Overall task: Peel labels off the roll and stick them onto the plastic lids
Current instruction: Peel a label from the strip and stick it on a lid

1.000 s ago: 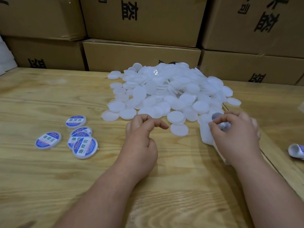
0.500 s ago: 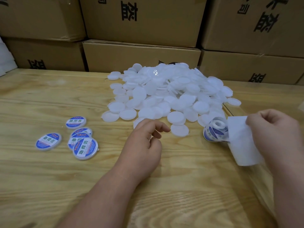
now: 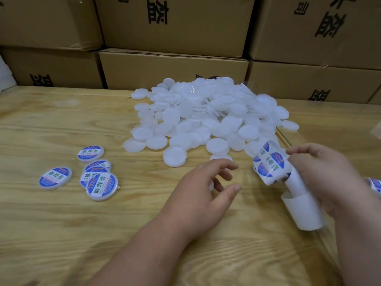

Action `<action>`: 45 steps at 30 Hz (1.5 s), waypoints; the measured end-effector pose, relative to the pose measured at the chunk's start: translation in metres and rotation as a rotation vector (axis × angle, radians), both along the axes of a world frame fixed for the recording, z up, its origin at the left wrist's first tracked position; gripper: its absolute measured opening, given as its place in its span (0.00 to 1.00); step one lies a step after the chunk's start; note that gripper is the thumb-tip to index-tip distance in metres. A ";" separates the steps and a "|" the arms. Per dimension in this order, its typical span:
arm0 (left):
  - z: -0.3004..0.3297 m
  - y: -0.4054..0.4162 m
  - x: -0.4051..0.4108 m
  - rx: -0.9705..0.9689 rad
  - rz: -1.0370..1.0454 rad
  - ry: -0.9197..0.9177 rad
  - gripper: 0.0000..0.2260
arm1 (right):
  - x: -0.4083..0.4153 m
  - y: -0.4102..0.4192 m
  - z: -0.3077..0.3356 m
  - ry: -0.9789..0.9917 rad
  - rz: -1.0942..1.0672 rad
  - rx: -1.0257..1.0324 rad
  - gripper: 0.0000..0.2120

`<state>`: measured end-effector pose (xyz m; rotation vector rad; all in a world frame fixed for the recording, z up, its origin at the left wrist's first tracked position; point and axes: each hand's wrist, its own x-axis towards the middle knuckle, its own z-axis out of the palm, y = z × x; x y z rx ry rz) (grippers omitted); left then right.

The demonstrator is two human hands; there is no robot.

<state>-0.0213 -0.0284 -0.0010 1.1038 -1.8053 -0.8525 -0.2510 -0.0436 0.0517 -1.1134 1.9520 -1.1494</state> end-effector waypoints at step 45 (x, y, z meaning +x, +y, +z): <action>0.003 -0.014 -0.001 0.159 0.316 0.551 0.06 | 0.057 0.010 -0.014 -0.011 0.686 -0.118 0.09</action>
